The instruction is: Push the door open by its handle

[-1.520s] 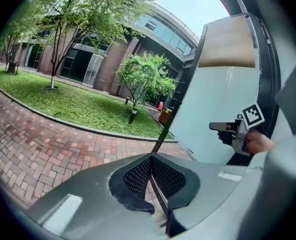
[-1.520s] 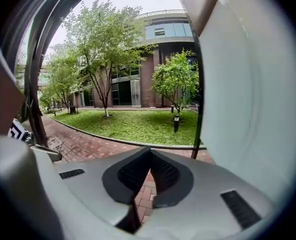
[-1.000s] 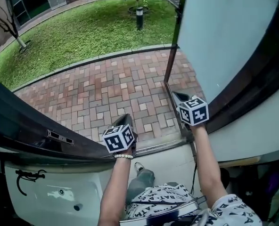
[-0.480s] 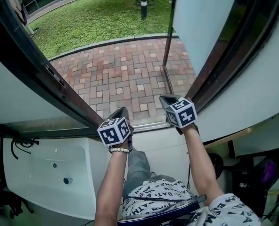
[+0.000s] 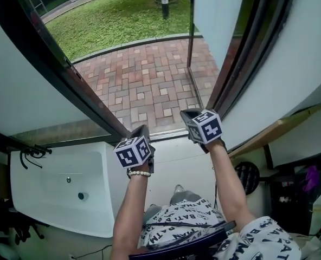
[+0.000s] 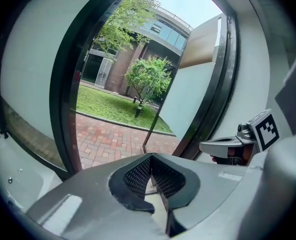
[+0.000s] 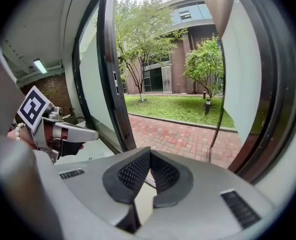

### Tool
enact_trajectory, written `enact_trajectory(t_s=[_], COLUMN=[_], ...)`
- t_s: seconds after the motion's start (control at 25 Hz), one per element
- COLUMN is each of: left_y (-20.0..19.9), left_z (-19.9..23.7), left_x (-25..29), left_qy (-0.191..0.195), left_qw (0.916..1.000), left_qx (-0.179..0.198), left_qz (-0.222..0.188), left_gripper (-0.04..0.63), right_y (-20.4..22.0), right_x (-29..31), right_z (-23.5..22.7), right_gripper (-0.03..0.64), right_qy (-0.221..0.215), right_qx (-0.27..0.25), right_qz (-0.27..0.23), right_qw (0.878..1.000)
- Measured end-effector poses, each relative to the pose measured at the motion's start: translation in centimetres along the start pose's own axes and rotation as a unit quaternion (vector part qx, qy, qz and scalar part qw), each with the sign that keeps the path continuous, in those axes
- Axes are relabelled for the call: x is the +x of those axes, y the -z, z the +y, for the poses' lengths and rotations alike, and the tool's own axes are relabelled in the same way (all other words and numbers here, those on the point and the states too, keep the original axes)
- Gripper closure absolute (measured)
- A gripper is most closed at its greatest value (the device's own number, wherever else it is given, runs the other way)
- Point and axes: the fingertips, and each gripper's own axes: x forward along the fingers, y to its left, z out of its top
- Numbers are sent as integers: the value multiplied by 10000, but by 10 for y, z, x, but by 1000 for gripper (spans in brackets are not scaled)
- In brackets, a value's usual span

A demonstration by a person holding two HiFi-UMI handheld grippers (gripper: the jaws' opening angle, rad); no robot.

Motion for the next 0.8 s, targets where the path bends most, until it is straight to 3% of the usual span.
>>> enact_trajectory(t_s=[0.28,0.8], left_y=[39,126], left_z=[-18,-14], left_x=[-40,-170], left_qy=[203,461], left_qw=[9995,9981], left_qx=[188,350], left_qz=[147,233], left_gripper=[609,609], right_y=[31,120], right_x=[-38,-108], right_z=[47,185], right_gripper=[618,615], right_qy=[-33,246], right_qx=[119,488], right_qz=[-74,12], right_qw=[9999,9985])
